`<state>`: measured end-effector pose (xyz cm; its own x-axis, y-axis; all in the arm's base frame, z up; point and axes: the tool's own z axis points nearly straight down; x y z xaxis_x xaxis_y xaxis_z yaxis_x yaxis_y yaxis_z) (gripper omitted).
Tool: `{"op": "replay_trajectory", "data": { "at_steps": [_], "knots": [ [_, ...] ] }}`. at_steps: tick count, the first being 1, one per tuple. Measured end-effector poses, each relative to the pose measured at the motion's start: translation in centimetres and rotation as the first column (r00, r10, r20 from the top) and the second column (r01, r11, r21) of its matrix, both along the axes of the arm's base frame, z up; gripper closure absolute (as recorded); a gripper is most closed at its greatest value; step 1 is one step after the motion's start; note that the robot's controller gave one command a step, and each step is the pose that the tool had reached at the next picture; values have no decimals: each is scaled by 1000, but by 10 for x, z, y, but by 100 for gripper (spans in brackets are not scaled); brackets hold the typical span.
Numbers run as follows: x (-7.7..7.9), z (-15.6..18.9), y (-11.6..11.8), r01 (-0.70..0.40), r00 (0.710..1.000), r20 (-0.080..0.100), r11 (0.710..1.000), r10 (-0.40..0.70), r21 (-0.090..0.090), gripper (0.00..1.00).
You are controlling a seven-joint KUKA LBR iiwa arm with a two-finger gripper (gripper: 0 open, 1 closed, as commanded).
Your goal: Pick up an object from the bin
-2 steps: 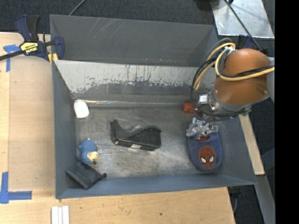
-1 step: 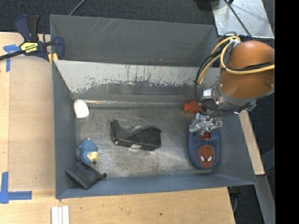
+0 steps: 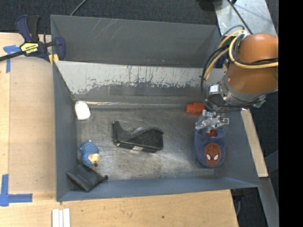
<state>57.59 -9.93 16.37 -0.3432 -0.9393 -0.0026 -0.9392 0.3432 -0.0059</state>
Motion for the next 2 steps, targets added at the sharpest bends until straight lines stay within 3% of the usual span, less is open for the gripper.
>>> {"op": "replay_trajectory", "data": {
  "at_steps": [2],
  "knots": [
    [2,16,0,5,1000,0,1000,-5,1,100]
  ]
}}
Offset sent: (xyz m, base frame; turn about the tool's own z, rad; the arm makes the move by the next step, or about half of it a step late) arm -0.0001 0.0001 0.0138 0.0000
